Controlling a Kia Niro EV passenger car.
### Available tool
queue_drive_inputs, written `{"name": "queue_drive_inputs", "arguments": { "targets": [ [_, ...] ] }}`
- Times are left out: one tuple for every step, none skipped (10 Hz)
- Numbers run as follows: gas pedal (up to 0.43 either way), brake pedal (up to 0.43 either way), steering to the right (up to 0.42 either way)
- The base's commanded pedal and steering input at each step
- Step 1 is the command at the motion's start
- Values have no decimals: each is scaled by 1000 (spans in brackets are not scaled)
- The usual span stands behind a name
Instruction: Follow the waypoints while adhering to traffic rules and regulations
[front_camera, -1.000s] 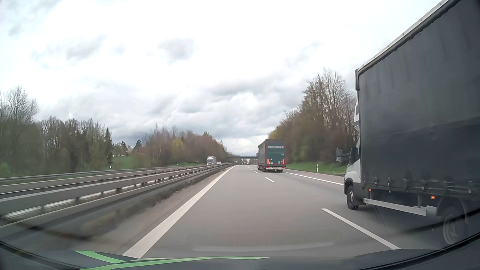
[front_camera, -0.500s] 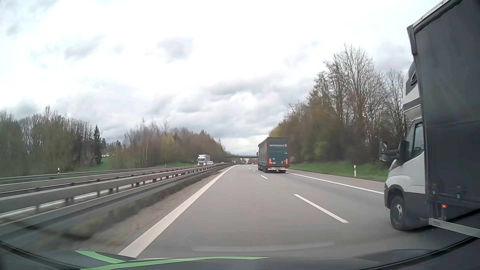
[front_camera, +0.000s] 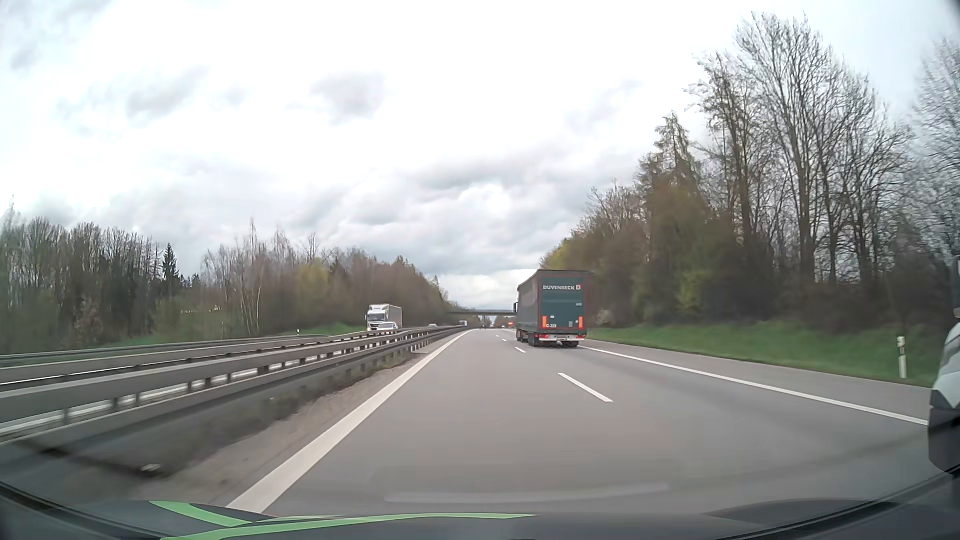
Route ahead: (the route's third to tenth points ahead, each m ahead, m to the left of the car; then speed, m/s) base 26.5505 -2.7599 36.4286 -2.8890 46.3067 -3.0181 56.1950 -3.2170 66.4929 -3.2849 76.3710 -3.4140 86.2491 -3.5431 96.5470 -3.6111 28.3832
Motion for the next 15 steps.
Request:
{"name": "queue_drive_inputs", "arguments": {
  "targets": [
    [299, 0, 0],
    [299, 0, 0],
    [299, 0, 0],
    [299, 0, 0],
    [299, 0, 0],
    [299, 0, 0],
    [299, 0, 0],
    [299, 0, 0],
    [299, 0, 0],
    [299, 0, 0],
    [299, 0, 0],
    [299, 0, 0],
    [287, 0, 0],
    [287, 0, 0],
    [287, 0, 0]
  ]
}}
